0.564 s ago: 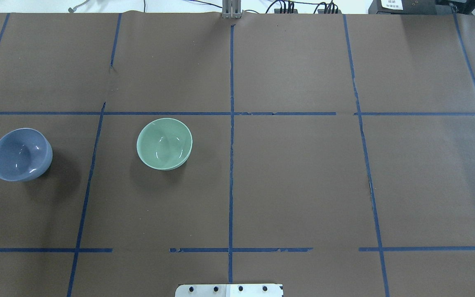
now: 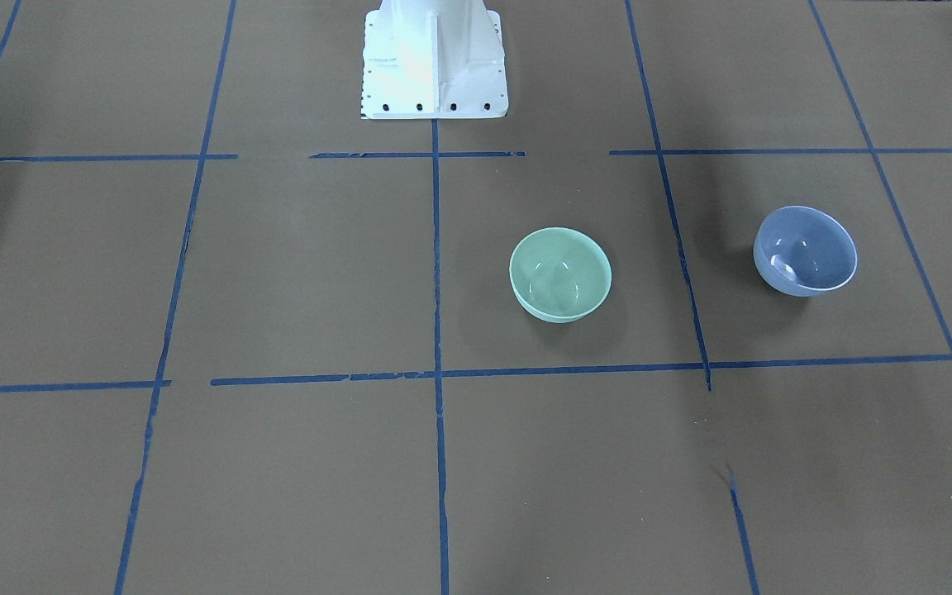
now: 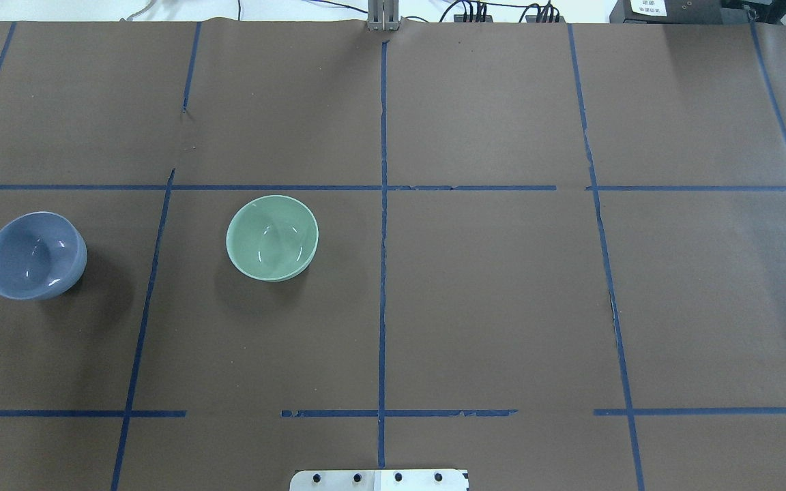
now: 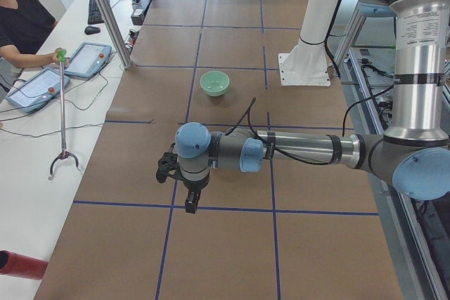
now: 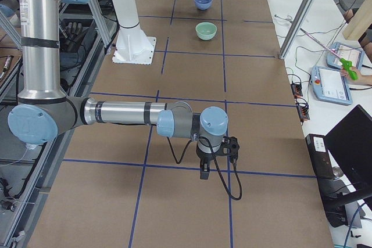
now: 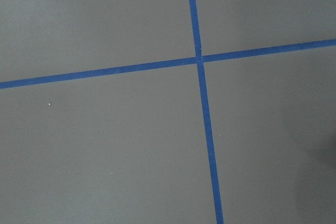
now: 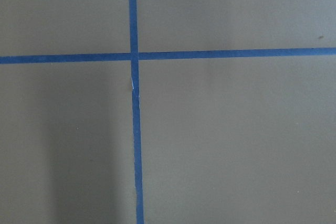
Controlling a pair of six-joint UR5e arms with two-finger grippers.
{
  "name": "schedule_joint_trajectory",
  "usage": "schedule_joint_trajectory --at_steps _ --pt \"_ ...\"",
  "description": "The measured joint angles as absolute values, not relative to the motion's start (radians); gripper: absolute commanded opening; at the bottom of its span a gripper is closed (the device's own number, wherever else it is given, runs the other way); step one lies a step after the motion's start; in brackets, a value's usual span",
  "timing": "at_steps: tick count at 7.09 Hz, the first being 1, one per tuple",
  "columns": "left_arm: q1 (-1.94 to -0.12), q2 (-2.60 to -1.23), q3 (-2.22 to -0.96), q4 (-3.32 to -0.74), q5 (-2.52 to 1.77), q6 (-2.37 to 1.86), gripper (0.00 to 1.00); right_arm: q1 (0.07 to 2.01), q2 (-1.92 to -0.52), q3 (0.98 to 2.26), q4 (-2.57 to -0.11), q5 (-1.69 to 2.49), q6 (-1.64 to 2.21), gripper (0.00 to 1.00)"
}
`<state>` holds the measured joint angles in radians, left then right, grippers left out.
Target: Stack blue bowl on green bowl
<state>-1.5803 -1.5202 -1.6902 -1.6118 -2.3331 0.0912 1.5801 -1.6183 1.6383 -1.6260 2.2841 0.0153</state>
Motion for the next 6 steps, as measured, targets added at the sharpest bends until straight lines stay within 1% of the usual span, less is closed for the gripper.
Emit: schedule_joint_trajectory --at_steps 2,3,4,6 --pt "-1.526 -1.539 -1.709 -1.623 -2.345 0.048 1.0 1.58 -1.618 1.638 -1.626 2.284 0.015 1.0" --pt "-1.446 -1.539 -1.732 -1.653 -2.358 -0.067 1.0 1.58 -1.618 1.638 -1.626 2.284 0.015 1.0" --pt "-1.362 -1.53 -1.755 -1.728 -2.354 -0.229 1.0 1.58 -1.618 1.638 -1.626 2.284 0.015 1.0" --pt "-1.24 -1.493 -1.754 -1.907 -2.323 -0.472 1.0 1.58 -1.618 1.638 -1.626 2.284 0.015 1.0"
